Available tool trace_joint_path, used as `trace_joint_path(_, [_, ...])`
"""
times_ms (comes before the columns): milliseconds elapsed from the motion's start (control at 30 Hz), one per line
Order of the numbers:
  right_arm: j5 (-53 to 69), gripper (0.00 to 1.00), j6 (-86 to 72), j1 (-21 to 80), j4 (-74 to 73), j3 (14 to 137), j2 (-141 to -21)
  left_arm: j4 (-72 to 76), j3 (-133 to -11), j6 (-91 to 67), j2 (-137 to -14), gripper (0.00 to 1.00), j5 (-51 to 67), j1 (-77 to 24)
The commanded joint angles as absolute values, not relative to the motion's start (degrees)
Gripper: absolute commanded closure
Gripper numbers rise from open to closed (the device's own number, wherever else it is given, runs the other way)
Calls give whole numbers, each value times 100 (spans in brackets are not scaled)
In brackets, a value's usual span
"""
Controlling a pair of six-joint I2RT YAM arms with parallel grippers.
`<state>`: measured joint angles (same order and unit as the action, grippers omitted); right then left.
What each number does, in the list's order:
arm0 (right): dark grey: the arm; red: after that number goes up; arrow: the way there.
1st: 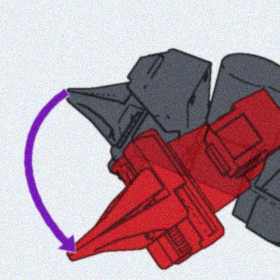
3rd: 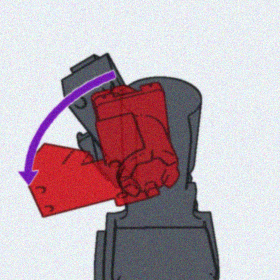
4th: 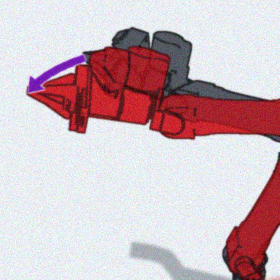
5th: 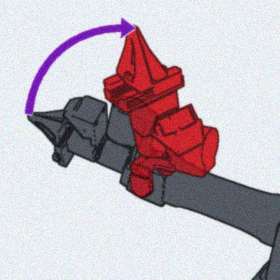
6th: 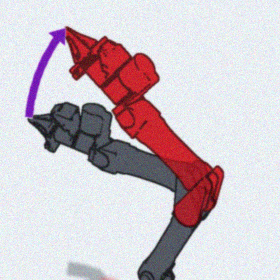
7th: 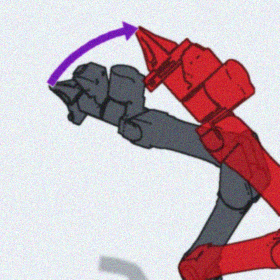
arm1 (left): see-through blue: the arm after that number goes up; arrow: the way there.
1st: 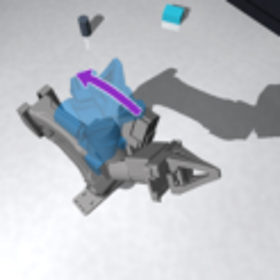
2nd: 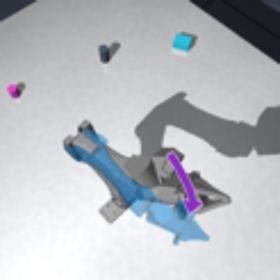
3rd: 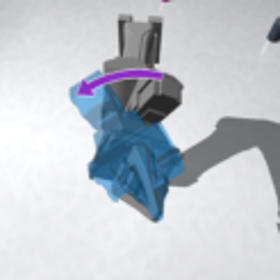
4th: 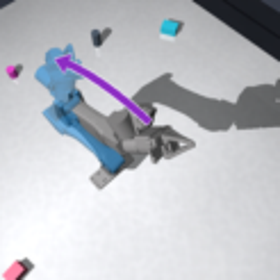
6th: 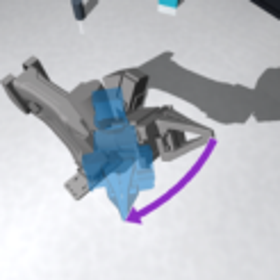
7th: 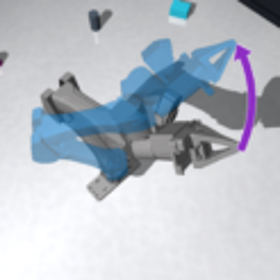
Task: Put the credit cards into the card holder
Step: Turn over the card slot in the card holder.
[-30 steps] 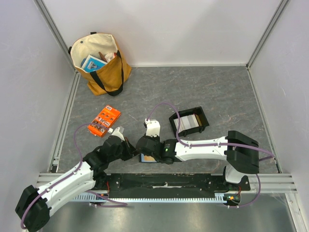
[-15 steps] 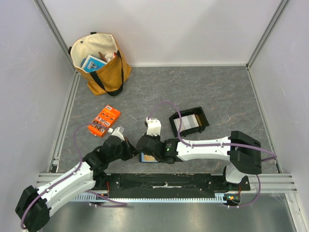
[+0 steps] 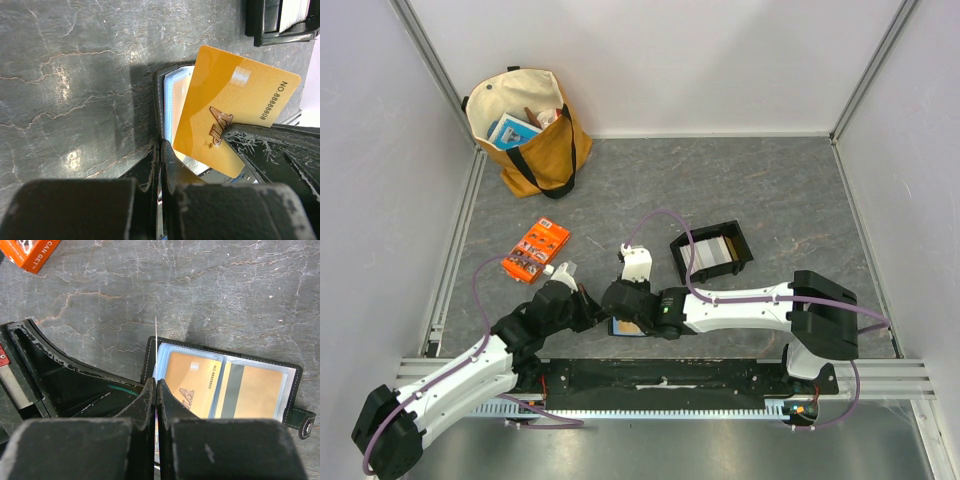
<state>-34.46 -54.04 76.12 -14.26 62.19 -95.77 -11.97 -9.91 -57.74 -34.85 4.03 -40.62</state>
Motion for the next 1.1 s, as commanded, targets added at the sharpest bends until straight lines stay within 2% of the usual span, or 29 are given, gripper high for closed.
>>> trace_joint_path(0, [-3630, 100, -5528, 7602, -1546, 6319, -9712, -1134, -1107, -5836, -3454, 98, 387, -4078])
trace_joint_path(267, [-3753, 100, -5485, 7602, -1863, 6363, -9694, -1134, -1116, -5845, -3428, 98, 387, -4078])
trace_joint_path(533, [-3990, 100, -5361, 7655, -2583, 6934, -9993, -994, -1169, -5801, -3419, 98, 518, -4087])
trace_joint_path(1067, [-3920, 100, -5546, 7699, -2312, 6935, -9695, -905, -1239, -5801, -3375, 98, 651, -4087])
